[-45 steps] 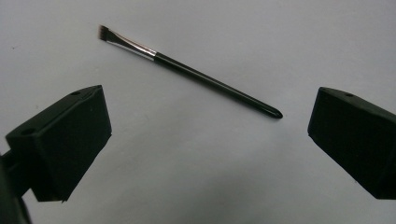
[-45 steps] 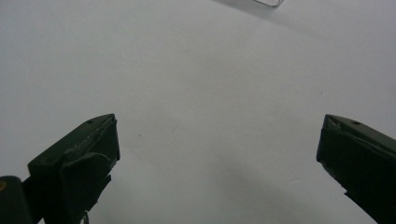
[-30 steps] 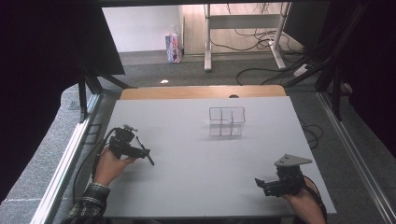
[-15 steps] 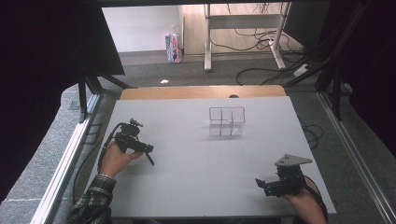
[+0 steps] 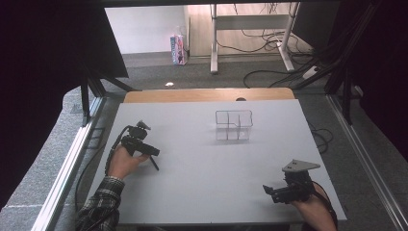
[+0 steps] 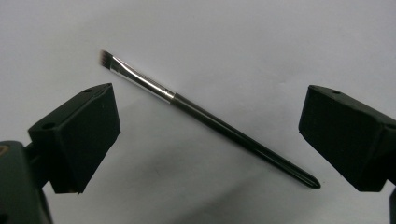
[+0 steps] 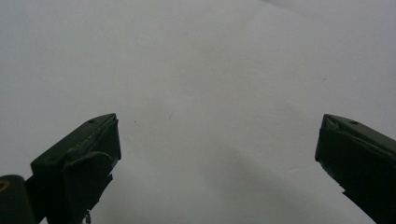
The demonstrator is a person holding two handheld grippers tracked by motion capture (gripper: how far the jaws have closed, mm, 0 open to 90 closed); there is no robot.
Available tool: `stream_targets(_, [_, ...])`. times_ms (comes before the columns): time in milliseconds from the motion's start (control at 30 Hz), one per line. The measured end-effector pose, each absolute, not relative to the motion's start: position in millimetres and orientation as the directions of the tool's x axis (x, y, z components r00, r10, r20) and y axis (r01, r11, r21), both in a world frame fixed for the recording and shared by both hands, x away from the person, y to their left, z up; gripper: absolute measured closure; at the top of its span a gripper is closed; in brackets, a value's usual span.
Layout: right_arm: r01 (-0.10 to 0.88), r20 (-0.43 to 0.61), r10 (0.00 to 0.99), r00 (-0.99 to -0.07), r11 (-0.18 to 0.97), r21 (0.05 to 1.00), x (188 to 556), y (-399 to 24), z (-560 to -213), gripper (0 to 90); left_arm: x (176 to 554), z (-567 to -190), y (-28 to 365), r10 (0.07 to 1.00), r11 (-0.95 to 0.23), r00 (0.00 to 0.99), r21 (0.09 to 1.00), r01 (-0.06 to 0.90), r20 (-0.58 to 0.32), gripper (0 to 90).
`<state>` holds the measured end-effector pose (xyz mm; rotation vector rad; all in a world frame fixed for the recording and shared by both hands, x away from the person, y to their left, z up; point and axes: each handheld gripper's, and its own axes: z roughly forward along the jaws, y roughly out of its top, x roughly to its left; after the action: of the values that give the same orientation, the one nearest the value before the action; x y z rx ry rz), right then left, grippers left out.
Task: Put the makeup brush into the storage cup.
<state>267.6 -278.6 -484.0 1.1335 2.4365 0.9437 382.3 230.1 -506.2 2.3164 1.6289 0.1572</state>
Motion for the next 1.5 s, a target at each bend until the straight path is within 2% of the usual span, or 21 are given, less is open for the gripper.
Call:
stream_targets(267, [0.572, 0.009, 0.759, -0.651, 0.483, 0.663, 267.9, -278.2, -485.2, 0.6, 383.7, -517.4, 227.6, 0.939, -0.296, 0.330, 0.265, 0.918, -0.096, 10.5])
stream_targets(433, [0.573, 0.010, 0.757, -0.654, 0.486, 0.660, 267.7, -278.0, -485.4, 0.9, 381.0, -517.4, 223.7, 0.944, -0.299, 0.323, 0.244, 0.923, -0.067, 23.7])
stream_targets(533, [0.573, 0.009, 0.757, -0.654, 0.488, 0.658, 267.7, -278.1, -485.4, 1.0, 379.2, -513.2, 226.6, 0.945, -0.296, 0.320, 0.234, 0.926, -0.070, 42.8])
stream_targets(667, [0.570, 0.006, 0.756, -0.655, 0.489, 0.660, 267.6, -278.0, -485.4, 1.2, 377.3, -511.5, 231.6, 0.942, -0.299, 0.325, 0.235, 0.925, -0.080, 72.8])
stream_targets(733, [0.569, 0.004, 0.755, -0.656, 0.491, 0.659, 267.6, -277.9, -485.7, 1.3, 376.6, -511.6, 231.1, 0.936, -0.317, 0.343, 0.238, 0.918, -0.080, 84.0])
stream_targets(1000, [0.569, 0.006, 0.754, -0.657, 0.490, 0.660, 267.7, -277.8, -485.5, 1.4, 376.4, -511.5, 230.6, 0.928, -0.341, 0.367, 0.243, 0.908, -0.069, 84.3])
stream_targets(1500, [0.566, 0.006, 0.752, -0.659, 0.491, 0.662, 267.6, -277.8, -485.2, 1.4, 369.7, -506.7, 235.8, 0.912, -0.350, 0.396, 0.295, 0.889, -0.111, 84.3])
